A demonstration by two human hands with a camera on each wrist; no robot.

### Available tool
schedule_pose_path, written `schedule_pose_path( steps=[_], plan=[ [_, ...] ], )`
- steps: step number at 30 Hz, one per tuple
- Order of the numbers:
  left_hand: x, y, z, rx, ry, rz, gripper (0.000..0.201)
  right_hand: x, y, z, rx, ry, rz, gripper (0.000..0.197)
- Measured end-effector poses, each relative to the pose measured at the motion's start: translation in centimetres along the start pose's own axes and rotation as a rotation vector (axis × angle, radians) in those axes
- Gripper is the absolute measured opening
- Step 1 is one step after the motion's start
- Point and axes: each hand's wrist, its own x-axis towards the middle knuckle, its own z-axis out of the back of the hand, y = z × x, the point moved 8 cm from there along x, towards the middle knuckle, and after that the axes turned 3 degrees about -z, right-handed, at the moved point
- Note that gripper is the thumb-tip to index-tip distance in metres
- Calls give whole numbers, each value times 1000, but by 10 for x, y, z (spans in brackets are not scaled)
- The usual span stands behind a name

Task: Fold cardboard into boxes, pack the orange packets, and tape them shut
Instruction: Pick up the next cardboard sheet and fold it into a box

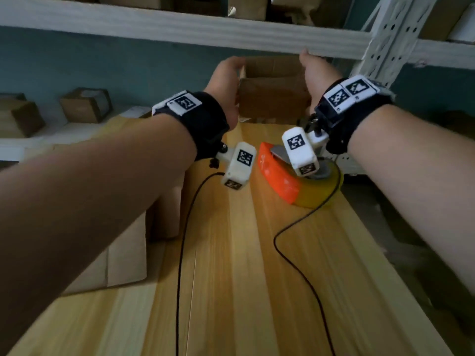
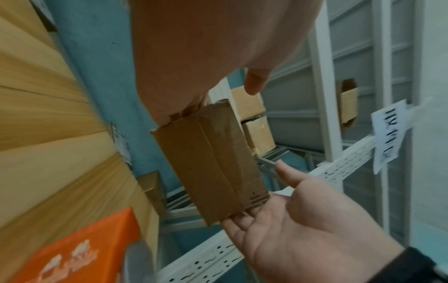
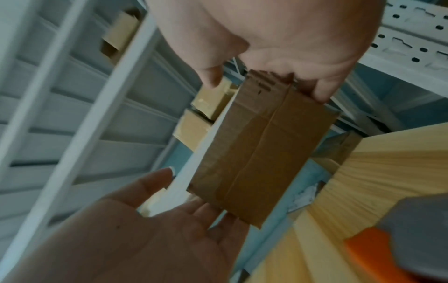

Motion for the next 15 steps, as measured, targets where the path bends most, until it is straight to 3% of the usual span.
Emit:
schedule_pose_path(
  steps=[5, 9, 11, 13, 15],
  plan=[
    [34, 36, 7, 40, 24, 177, 45, 71, -40, -17, -153, 185, -15, 95],
    [46, 65, 14, 62, 58, 308, 61, 132, -87, -21, -338, 275, -53, 123],
    [46, 76, 16, 116, 48, 371, 69, 129, -98, -23, -467, 298, -75, 132],
    [43, 76, 16, 159, 34, 390, 80, 76, -81, -24, -532, 279, -107, 117],
    [36, 62, 17, 192, 1, 325, 75, 47, -63, -19, -599, 206, -120, 97]
  ],
)
